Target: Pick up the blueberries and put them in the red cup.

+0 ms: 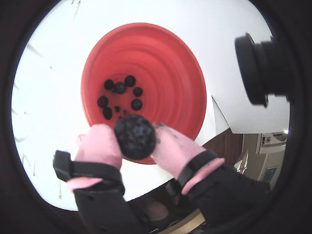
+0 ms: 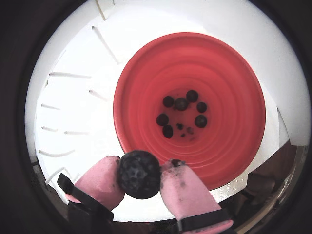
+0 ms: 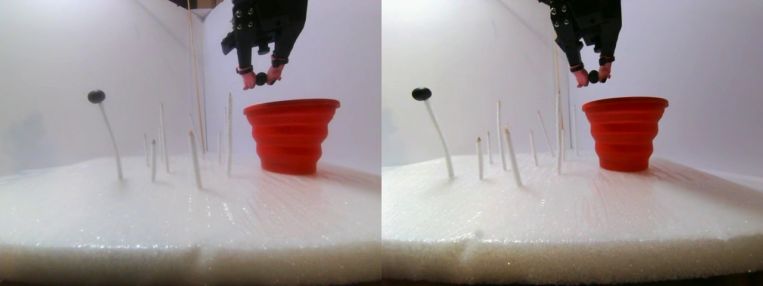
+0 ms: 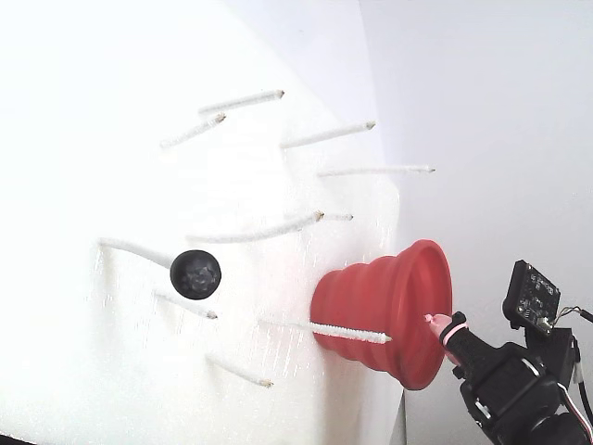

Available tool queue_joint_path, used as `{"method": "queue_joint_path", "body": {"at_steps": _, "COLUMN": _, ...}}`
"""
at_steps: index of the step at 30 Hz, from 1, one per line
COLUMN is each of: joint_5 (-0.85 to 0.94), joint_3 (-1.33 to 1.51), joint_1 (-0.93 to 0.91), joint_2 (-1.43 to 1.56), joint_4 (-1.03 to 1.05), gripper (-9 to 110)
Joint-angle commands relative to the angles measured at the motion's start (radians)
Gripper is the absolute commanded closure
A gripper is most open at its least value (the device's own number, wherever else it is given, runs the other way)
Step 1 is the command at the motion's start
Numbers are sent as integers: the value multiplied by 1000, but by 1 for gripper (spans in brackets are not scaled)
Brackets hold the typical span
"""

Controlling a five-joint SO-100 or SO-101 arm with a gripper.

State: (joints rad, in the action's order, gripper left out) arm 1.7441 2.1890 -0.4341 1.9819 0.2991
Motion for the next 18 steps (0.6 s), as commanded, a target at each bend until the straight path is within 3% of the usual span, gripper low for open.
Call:
{"method": "queue_joint_path", "body": {"at_steps": 1, "joint_5": 11, "joint_3": -106, "joint_1": -26, "joint_2": 0, "joint_4": -12, "gripper": 90}}
{"method": "queue_joint_path", "body": {"at_steps": 18, "joint_5": 21, "joint_3": -126, "joint_1": -44, "joint_2": -41, "joint_4": -38, "gripper": 83}}
